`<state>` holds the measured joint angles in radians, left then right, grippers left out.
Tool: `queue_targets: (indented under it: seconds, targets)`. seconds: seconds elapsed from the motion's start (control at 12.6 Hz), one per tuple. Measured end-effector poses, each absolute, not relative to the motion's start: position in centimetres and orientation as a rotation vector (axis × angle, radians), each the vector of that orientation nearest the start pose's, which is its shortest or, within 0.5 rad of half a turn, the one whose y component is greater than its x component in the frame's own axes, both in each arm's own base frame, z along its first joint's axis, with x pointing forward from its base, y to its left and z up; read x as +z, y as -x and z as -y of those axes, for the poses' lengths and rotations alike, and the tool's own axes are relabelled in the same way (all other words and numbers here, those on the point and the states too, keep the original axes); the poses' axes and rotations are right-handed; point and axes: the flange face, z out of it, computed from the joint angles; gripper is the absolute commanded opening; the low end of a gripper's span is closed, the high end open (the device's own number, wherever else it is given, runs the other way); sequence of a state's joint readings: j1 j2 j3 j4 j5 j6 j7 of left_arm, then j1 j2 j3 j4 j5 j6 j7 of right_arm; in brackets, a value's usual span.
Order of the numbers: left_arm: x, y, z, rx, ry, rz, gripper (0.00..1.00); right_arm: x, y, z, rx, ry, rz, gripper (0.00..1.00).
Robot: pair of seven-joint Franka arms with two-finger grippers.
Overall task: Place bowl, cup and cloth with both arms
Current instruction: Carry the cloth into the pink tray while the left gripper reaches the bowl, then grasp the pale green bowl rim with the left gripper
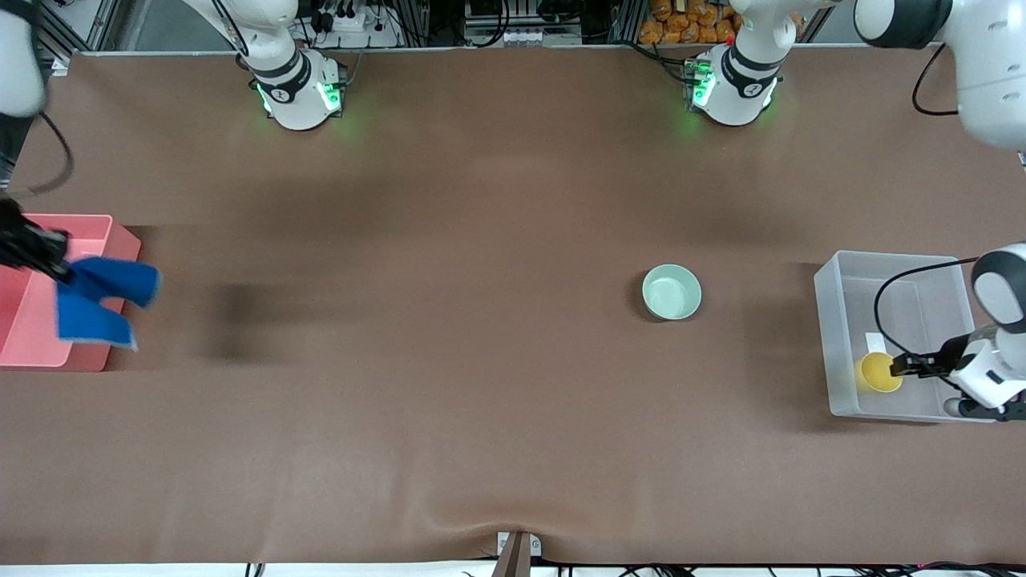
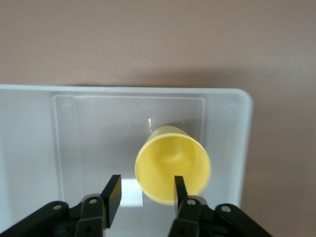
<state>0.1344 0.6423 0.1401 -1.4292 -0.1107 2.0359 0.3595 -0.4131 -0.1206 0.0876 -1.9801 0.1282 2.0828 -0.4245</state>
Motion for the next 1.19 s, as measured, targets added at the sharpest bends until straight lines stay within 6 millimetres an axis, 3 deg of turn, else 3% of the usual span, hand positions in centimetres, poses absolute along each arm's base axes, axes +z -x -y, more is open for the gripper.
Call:
queue_targets:
  seconds: [0.16,0.24,0.4,0.55,0.71,0.87,1.03,1.19]
  targets:
    - [35.9,-69.0,-15.4,0.055,3.178,-0.094,0.67,58.2,-49.8,19.2,-0.350,3.102,0.058,0.00]
    - [37.6,-68.8,-13.9,0.072,3.185,-0.048,0.63,59.3,-49.2,20.7,-0.344,3.106,0.068,0.00]
    - [39.9,-68.7,-9.5,0.083,3.190,0.043,0.64,59.4,-48.0,23.5,-0.338,3.119,0.140,0.00]
    - [40.2,-68.2,-3.9,0.115,3.197,0.057,0.66,57.8,-47.0,27.1,-0.291,3.126,0.221,0.00]
    - [39.1,-67.2,1.8,0.178,3.189,0.086,0.66,55.1,-46.3,30.3,-0.186,3.145,0.309,0.00]
    - [37.1,-66.0,6.1,0.247,3.190,0.104,0.66,53.3,-46.6,31.6,-0.079,3.179,0.362,0.00]
    - [34.1,-64.5,9.2,0.276,3.172,0.123,0.66,52.1,-46.7,32.3,0.008,3.198,0.441,0.00]
    - [30.2,-62.2,11.7,0.250,3.161,0.139,0.67,50.3,-45.7,34.7,0.065,3.162,0.554,0.00]
